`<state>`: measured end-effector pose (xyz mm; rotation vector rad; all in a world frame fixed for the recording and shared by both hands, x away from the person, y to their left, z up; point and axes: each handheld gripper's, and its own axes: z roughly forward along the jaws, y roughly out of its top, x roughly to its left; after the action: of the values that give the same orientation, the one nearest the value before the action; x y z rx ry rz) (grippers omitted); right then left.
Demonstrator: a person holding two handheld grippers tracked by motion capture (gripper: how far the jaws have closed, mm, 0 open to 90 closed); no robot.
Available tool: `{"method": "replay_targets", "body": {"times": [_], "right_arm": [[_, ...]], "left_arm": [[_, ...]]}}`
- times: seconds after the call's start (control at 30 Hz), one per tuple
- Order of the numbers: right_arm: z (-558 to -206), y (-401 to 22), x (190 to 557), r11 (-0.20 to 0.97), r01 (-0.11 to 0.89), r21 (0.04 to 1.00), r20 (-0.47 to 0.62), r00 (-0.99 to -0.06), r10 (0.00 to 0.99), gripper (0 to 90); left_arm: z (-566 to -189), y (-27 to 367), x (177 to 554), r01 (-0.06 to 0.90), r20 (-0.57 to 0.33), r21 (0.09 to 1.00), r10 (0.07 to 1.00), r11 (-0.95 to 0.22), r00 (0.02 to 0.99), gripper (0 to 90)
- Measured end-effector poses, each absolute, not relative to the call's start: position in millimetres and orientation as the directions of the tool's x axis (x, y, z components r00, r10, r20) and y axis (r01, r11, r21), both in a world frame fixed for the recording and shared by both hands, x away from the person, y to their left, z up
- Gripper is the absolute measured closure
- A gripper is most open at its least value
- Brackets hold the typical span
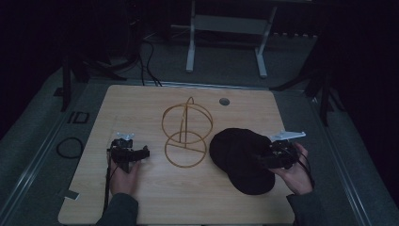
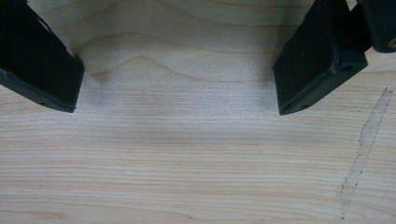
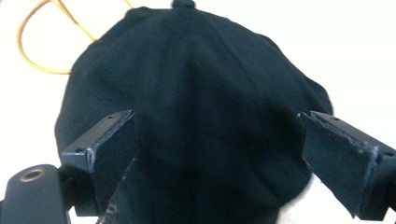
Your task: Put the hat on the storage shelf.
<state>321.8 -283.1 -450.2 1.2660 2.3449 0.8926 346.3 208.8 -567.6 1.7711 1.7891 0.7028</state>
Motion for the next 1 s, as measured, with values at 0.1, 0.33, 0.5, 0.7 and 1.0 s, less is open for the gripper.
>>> {"method": "replay_targets", "body": {"times": [0.1,0.33,0.5,0.7,1.0], "right_arm": [[-451,-272,328,0.436,0.622,0.650,-0.003,-0.572,0.820,10.5],[-455,-258,345,0.444,0.634,0.633,0.020,-0.587,0.809,9.9],[-465,-252,354,0.484,0.661,0.573,0.015,-0.599,0.801,9.9],[-478,-250,356,0.510,0.689,0.515,0.045,-0.616,0.787,9.9],[-486,-241,357,0.551,0.706,0.444,0.056,-0.636,0.770,28.4]], "left_arm": [[-568,209,346,0.729,-0.005,0.684,1.000,0.010,-0.008,1.2],[-568,209,346,0.729,-0.006,0.684,1.000,0.010,-0.008,1.2],[-567,209,346,0.730,-0.005,0.683,1.000,0.009,-0.008,1.2],[-568,209,346,0.729,-0.005,0.684,1.000,0.009,-0.008,1.2],[-567,209,346,0.730,-0.005,0.683,1.000,0.009,-0.007,1.2]]}}
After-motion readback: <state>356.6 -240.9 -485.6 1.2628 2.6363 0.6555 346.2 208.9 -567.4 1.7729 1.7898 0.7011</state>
